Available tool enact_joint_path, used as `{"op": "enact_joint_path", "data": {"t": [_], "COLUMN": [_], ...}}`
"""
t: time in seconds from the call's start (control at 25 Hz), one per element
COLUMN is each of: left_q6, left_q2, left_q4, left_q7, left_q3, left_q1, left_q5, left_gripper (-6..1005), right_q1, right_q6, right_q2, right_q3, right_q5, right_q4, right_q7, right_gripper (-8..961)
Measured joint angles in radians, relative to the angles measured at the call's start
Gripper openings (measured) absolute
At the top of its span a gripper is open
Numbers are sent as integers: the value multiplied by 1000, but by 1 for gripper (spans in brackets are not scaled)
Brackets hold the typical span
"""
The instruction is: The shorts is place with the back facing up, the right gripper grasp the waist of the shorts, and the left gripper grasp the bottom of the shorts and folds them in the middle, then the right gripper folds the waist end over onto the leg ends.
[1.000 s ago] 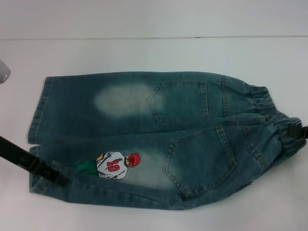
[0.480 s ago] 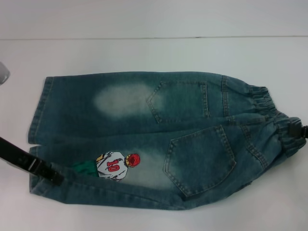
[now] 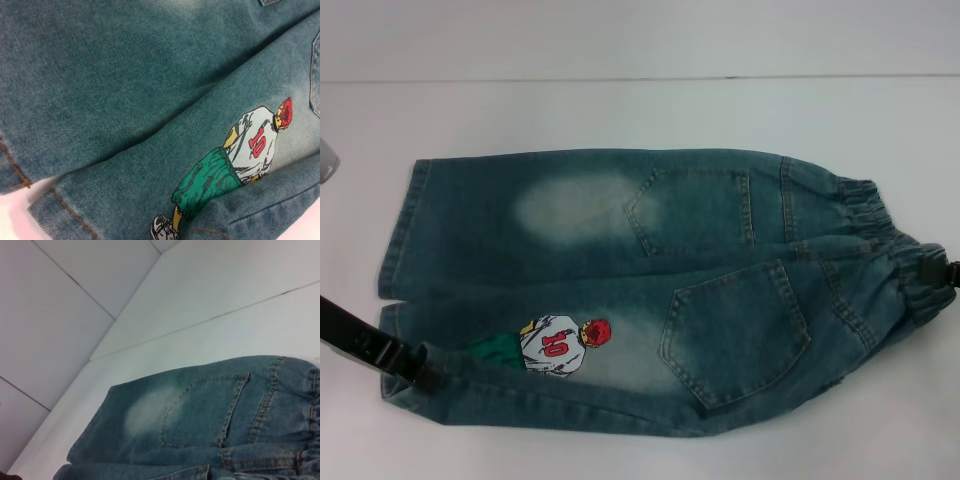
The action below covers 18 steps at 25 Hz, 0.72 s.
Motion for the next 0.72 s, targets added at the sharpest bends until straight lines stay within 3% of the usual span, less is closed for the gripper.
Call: {"op": "enact_joint_path", "data": {"t": [0.12, 0.72], "left_q6": [0, 1], "left_q2": [0, 0], "left_q4": [-1, -3], "left_q7": [0, 9], "left_q3": [-1, -2], "left_q1": [0, -3], "left_q5": [0, -8], "left_gripper": [40, 40], "right_q1": [0, 3], "right_q6": [0, 1], "right_q2": [0, 1], "right_q3": [0, 3], "right_q5": [0, 0], "right_q4": [0, 0], "right_q7": [0, 0], "right_gripper": [111, 116]}}
